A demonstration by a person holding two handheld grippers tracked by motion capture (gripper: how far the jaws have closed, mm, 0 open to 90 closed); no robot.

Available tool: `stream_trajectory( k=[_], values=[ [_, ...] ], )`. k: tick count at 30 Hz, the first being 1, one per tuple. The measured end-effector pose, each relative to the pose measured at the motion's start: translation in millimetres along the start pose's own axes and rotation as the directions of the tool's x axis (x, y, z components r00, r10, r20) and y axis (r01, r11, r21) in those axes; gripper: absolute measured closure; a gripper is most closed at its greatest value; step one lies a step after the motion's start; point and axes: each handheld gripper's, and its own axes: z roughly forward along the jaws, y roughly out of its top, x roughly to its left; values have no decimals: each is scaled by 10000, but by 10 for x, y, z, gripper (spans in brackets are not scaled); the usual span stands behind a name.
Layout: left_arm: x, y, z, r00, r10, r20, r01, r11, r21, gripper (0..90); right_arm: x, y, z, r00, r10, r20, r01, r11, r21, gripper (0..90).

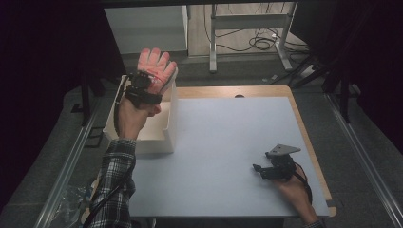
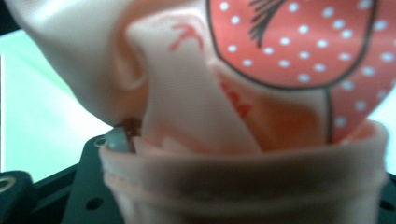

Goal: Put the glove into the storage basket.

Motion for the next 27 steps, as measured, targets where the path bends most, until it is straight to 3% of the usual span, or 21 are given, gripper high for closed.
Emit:
stream_trajectory(
  k=[7, 16, 27],
  values=[
    [134, -154, 190, 9984, -555, -113, 557, 9983, 185, 420, 0, -1, 2, 10000, 4, -23, -4, 10000, -17, 257],
    [89, -264, 532, 9972, -721, -179, 732, 9944, 756, 418, 0, -1, 1, 10000, 4, -16, -4, 10000, -19, 257],
    [72, -345, 899, 9931, -1059, -494, 1127, 9797, 1657, 410, 0, -1, 1, 10000, 4, -17, -4, 10000, -21, 256]
  ],
)
